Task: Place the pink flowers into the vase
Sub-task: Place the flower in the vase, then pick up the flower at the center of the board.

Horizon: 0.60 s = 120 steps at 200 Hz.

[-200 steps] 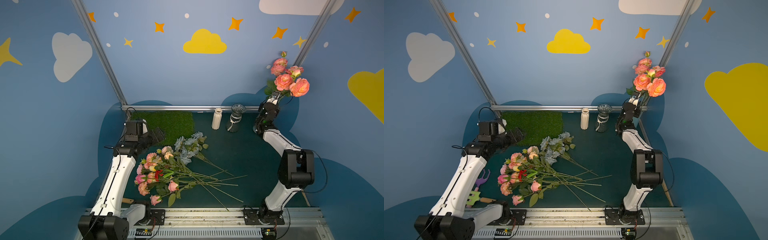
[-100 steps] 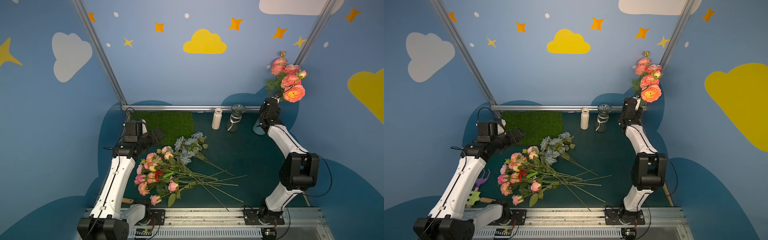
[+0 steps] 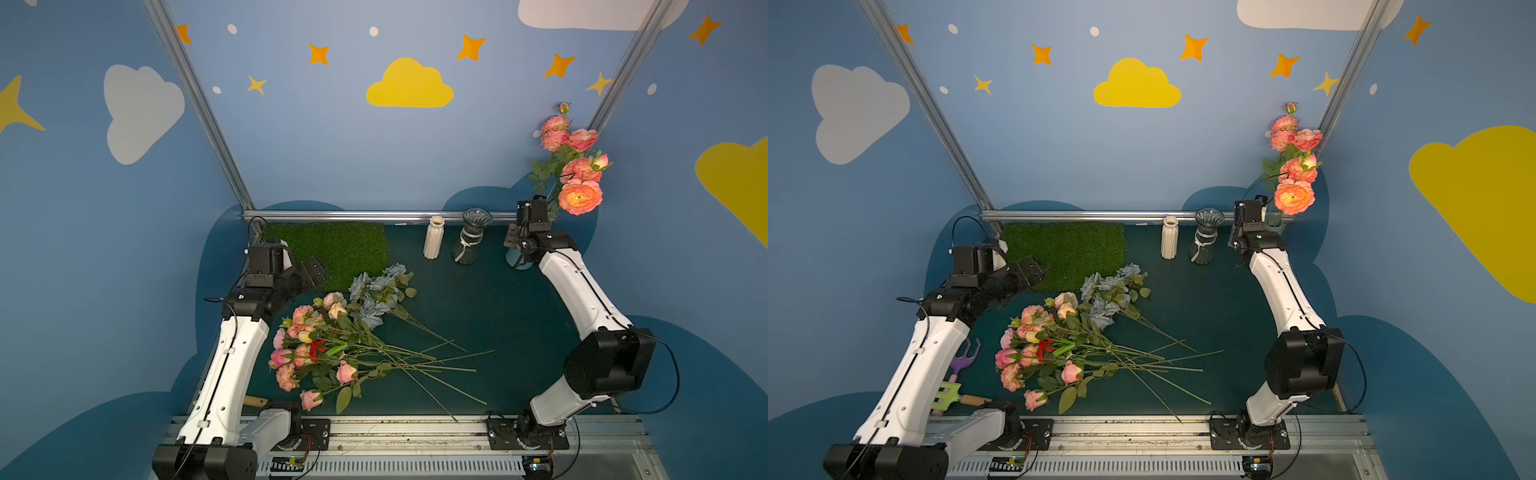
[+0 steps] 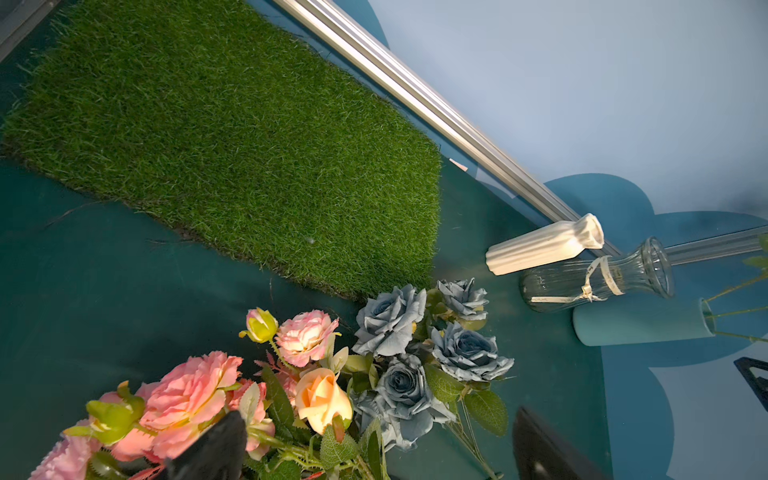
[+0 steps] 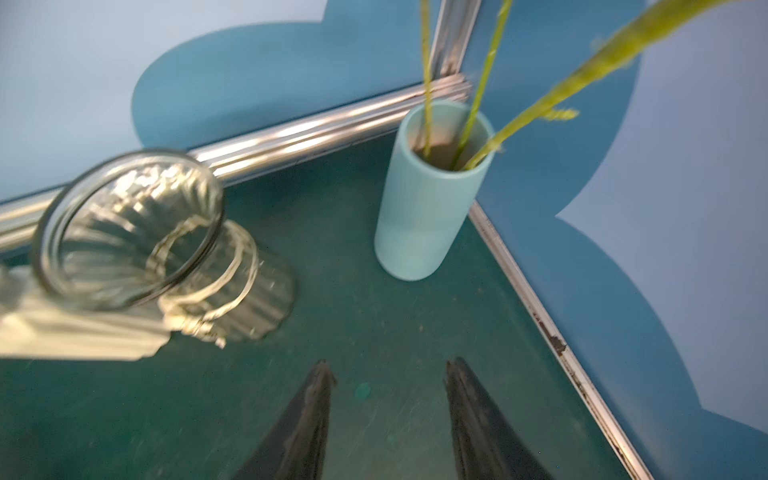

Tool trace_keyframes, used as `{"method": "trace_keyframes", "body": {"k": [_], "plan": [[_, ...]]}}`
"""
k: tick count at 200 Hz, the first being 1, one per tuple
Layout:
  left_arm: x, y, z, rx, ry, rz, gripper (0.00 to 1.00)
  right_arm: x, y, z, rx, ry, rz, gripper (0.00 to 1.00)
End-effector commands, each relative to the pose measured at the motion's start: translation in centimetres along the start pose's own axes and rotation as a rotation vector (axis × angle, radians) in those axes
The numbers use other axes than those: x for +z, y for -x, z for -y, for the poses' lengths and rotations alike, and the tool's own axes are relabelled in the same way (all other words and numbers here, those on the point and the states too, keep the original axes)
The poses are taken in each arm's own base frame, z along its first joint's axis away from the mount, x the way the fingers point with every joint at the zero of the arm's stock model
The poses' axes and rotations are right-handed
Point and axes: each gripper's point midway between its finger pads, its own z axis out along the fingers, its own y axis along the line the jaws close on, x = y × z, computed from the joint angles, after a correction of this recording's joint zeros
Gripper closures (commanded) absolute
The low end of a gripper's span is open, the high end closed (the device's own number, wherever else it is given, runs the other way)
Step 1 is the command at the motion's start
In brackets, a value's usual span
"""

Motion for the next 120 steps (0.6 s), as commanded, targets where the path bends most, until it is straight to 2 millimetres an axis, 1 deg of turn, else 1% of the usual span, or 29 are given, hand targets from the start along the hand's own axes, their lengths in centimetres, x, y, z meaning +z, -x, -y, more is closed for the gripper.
{"method": "trace_keyframes", "body": {"k": [1,23,33,42,53,64,82,97,108,120], "plan": [[-1.1,0.7,0.0,0.017,0.031,0.032,0.0,-1.5,-3.7,-2.4,-0.04,0.113,-0.143,0.53],[-1.2,0.6,0.1,0.047,0.062,0.029,0.0,-2.5,-5.7,-4.8,-0.08,0.19,-0.205,0.54],[-1.2,0.4,0.3,0.067,0.077,0.026,0.0,-3.0,-6.5,-5.4,-0.102,0.203,-0.224,0.54],[-1.3,0.3,0.4,0.083,0.087,0.028,0.0,-3.5,-6.9,-5.3,-0.126,0.195,-0.225,0.54],[-1.3,0.0,0.7,0.1,0.092,0.023,0.0,-3.6,-7.0,-4.5,-0.124,0.155,-0.215,0.54],[-1.3,-0.3,1.2,0.121,0.096,0.016,0.0,-3.7,-7.6,-4.5,-0.12,0.171,-0.234,0.54],[-1.2,-0.8,2.1,0.151,0.098,0.001,0.0,-4.3,-8.9,-5.7,-0.135,0.25,-0.273,0.54],[-1.4,-1.2,2.9,0.173,0.095,-0.005,0.0,-4.7,-9.5,-6.5,-0.131,0.305,-0.294,0.54],[-1.7,-1.7,3.7,0.197,0.088,-0.01,0.0,-4.7,-10.0,-6.7,-0.134,0.32,-0.31,0.54],[-1.9,-2.4,4.4,0.212,0.08,-0.026,0.0,-4.9,-10.8,-7.7,-0.137,0.372,-0.344,0.55]]}}
